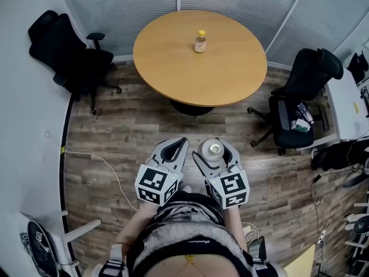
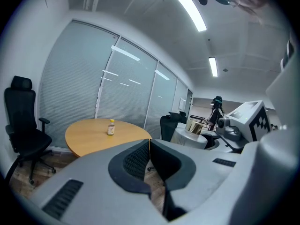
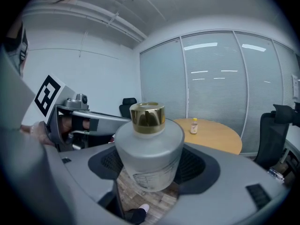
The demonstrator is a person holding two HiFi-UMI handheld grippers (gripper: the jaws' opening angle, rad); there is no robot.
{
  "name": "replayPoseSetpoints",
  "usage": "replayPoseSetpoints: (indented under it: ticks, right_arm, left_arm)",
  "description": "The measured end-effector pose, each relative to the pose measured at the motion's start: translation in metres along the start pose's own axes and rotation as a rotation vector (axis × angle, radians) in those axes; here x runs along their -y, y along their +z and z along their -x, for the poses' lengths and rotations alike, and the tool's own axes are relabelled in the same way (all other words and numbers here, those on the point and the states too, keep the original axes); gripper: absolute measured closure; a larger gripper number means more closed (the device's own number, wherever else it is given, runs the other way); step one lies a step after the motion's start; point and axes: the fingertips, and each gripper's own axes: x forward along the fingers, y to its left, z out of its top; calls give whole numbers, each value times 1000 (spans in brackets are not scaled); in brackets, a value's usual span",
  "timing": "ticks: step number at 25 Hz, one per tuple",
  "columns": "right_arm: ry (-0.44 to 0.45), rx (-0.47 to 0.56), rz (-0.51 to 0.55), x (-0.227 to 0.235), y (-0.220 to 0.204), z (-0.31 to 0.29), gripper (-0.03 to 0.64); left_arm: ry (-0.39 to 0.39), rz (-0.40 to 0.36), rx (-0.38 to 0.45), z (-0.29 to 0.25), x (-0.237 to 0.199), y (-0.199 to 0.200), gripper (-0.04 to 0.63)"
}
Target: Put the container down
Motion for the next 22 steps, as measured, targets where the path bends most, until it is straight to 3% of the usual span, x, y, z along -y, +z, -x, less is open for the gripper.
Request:
replayPoseSetpoints:
  ticks: [10,22]
  right_arm:
    - [-63,17,-31,29,29,-50,267]
    - [-106,8,-49,40,47,-105,267]
  left_arm:
    - [-87,-1,13,-46,-42,27,575]
    - [-131,6,-12,-75,-95,37,575]
